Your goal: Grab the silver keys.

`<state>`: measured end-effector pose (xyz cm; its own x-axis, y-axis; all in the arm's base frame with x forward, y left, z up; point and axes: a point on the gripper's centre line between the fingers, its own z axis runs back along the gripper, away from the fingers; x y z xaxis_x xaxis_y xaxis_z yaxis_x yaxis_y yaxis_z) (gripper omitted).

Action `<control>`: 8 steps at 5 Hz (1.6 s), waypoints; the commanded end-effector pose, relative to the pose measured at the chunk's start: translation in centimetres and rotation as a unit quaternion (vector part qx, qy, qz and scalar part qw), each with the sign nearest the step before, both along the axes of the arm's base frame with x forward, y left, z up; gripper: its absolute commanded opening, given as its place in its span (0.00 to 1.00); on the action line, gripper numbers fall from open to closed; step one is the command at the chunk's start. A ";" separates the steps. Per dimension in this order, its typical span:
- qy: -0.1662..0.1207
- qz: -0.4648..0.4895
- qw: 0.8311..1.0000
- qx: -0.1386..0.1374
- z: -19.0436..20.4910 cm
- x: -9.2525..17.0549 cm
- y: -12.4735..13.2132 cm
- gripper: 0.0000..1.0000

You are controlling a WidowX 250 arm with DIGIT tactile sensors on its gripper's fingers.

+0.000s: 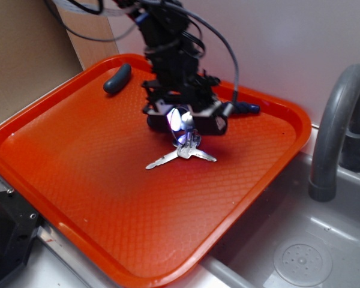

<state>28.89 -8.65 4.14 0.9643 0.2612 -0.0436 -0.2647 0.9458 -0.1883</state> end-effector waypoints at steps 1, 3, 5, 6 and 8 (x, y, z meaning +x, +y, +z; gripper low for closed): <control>-0.022 -0.012 1.000 -0.001 1.2 2.2 -0.4 0.00; -0.014 -0.095 0.995 0.008 7.8 0.8 2.0 0.00; -0.163 -0.146 0.968 0.126 17.3 -8.2 9.0 0.00; -0.143 -0.149 0.970 0.125 22.5 -10.6 11.7 0.00; -0.113 -0.185 0.970 0.112 24.1 -10.8 10.6 0.00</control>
